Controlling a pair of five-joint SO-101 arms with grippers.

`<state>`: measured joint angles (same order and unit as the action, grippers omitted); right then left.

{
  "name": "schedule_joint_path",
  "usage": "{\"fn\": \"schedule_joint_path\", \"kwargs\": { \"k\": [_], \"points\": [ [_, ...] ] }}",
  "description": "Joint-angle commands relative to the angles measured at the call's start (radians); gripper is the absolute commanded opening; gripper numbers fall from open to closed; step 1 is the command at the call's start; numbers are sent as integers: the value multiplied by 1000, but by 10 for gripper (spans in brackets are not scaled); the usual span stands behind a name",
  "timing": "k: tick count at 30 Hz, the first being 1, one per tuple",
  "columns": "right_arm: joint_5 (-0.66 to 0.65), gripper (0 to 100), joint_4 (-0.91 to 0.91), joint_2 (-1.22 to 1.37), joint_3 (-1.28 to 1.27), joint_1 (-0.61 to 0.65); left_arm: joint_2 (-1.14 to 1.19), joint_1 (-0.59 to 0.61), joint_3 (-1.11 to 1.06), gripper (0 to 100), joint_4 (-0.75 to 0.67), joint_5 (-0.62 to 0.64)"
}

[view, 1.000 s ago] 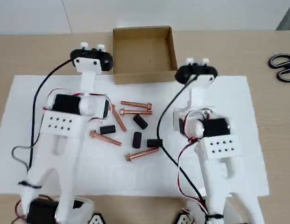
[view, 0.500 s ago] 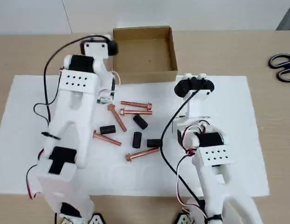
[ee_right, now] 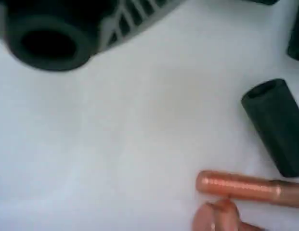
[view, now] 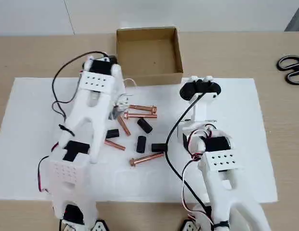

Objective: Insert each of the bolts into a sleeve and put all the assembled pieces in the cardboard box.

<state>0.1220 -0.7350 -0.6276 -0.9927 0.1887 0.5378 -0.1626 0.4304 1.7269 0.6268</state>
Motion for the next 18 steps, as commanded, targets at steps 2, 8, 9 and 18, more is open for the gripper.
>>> {"fn": "schedule_joint_path", "kwargs": {
  "k": [2,8,9,18],
  "points": [
    [0,5,15,-28,8,-8,0,-35,50,7,-74,106],
    [0,5,15,-28,8,-8,0,-35,50,8,-100,186],
    [0,5,15,-28,8,-8,2,-35,48,8,-98,190],
    [0,5,15,-28,8,-8,2,-34,48,198,-98,239]
  ]
}}
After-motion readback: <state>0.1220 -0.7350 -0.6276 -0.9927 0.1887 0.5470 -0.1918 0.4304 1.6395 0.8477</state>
